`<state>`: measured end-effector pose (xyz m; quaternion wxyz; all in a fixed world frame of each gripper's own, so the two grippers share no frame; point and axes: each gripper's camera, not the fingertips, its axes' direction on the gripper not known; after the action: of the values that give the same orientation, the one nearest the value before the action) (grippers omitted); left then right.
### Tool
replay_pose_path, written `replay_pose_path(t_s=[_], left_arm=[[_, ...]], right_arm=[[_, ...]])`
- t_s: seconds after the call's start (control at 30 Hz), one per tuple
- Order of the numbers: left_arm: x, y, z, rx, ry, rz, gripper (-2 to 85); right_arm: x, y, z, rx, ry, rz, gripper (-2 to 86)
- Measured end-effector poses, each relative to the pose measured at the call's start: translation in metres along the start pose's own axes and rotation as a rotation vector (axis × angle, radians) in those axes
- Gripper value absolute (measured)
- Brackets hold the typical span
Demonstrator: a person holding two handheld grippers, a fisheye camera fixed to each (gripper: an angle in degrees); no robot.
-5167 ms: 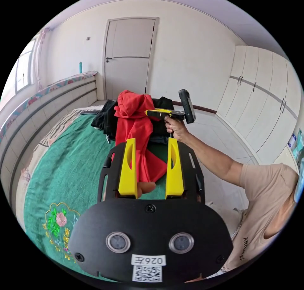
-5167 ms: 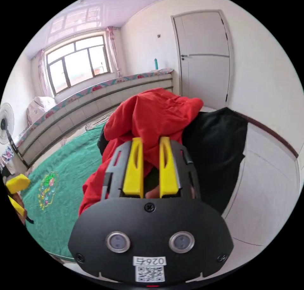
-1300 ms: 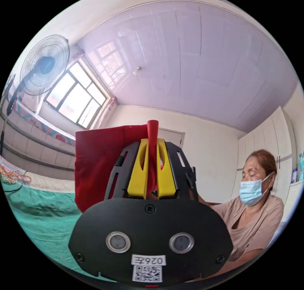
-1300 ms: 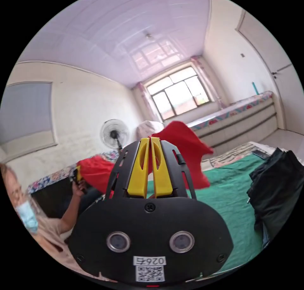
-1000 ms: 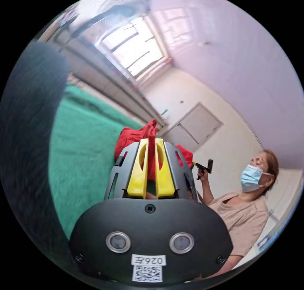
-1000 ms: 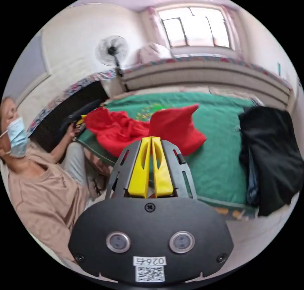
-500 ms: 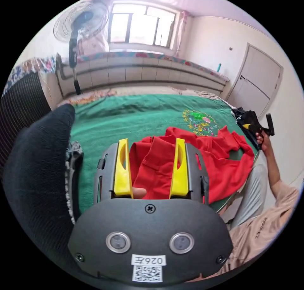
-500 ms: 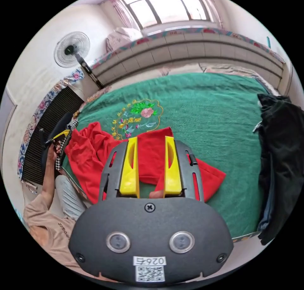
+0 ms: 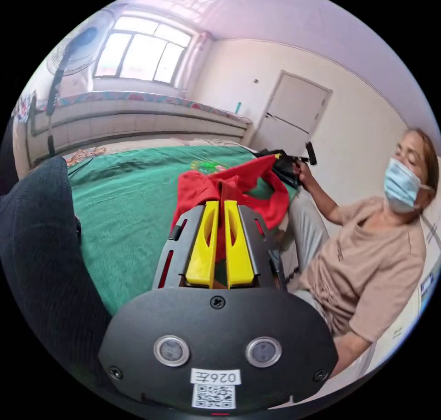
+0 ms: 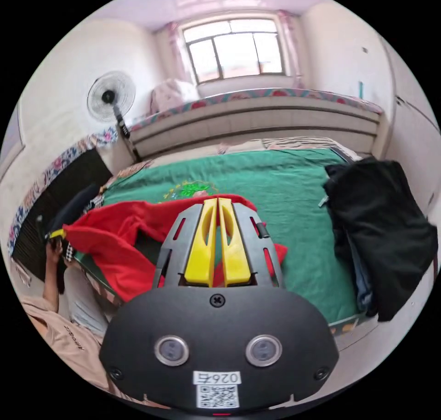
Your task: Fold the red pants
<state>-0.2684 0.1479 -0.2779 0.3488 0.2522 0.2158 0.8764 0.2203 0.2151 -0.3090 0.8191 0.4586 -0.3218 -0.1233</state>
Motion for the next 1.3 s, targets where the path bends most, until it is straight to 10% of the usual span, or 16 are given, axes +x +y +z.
replay_pose_path(t_s=[0.3, 0.7, 0.83, 0.97, 1.3], left_arm=[[0.042, 0.017, -0.057, 0.389, -0.201, -0.151, 14.3], [0.143, -0.037, 0.097, -0.281, -0.403, 0.165, 23.9], [0.131, -0.048, 0.126, -0.447, -0.428, 0.095, 17.3], [0.108, -0.055, 0.124, -0.508, -0.375, 0.007, 0.4], [0.156, -0.064, -0.016, -0.087, -0.449, -0.044, -0.9]], right_arm=[[0.084, 0.048, -0.022, -0.084, 0.012, 0.225, 2.7], [0.031, -0.038, 0.067, -0.264, 0.064, 0.059, 8.0], [0.061, -0.074, 0.115, -0.344, 0.131, 0.168, 13.8], [0.082, -0.095, 0.147, -0.481, -0.079, 0.263, 1.5], [0.072, -0.121, -0.062, 0.035, -0.238, 0.306, -1.2]])
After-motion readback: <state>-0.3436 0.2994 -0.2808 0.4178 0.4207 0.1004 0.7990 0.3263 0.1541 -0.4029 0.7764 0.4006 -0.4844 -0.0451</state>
